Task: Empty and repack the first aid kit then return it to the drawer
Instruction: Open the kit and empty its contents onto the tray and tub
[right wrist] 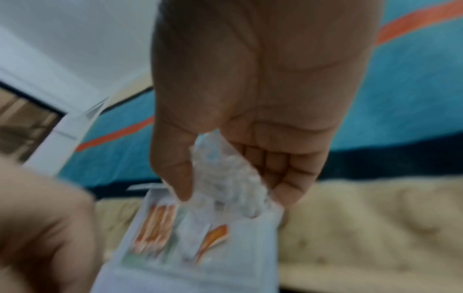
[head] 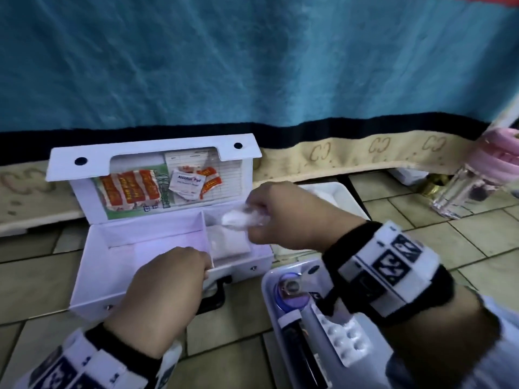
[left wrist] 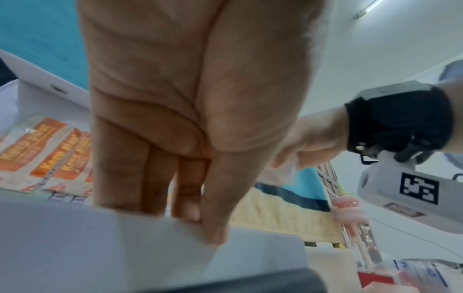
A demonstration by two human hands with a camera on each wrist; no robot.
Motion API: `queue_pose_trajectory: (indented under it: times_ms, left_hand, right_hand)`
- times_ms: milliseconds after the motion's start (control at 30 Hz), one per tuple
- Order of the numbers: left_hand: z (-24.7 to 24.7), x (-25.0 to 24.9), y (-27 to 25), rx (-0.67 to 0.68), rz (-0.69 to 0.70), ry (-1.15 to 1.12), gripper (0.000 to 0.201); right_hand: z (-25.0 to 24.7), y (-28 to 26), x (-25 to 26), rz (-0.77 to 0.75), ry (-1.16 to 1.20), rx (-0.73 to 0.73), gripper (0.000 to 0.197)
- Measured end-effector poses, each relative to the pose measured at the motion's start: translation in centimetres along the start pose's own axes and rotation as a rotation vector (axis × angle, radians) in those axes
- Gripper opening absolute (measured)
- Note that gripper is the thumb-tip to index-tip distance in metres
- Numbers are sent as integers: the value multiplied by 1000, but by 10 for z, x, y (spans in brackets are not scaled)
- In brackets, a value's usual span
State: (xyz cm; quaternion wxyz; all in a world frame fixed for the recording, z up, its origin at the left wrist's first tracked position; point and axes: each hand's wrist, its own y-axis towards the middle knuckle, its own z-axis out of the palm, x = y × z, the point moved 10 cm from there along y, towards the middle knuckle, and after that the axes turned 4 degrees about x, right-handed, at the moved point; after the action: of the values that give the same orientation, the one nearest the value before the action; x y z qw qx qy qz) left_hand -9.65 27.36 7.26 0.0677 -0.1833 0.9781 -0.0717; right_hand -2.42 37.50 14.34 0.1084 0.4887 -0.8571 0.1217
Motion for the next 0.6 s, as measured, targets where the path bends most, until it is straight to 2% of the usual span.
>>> queue_pose_trajectory:
  times_ms: [33,100,200,267,300,467,600]
  left_hand:
    - [-3,-3,-1,-18,1,-19,20]
    - [-12,-11,1,-63,8,-83,5]
    - [-17,-23,7,-87,17,-133,7]
    - [-16,-29,13,-78,33,-100,9]
    - [-14,-32,16,-61,40,-80,12]
    - [-4,-38,22,45,32,25,29]
    - [-3,-39,22,51,3,4,32]
  right_hand:
    - [-17,-17,-15,63,26,-49,32]
    - [-43,-56,-50,218,44,-142,36]
    - [-60,-118,-109,460,17,-220,13]
    - [-49,-154,-145,643,39,-205,38]
    - [-42,-170,-159,712,54,-199,41]
    - [6,-221,-215,951,28,-72,40]
    - [30,-235,-234,1005,-17,-1,36]
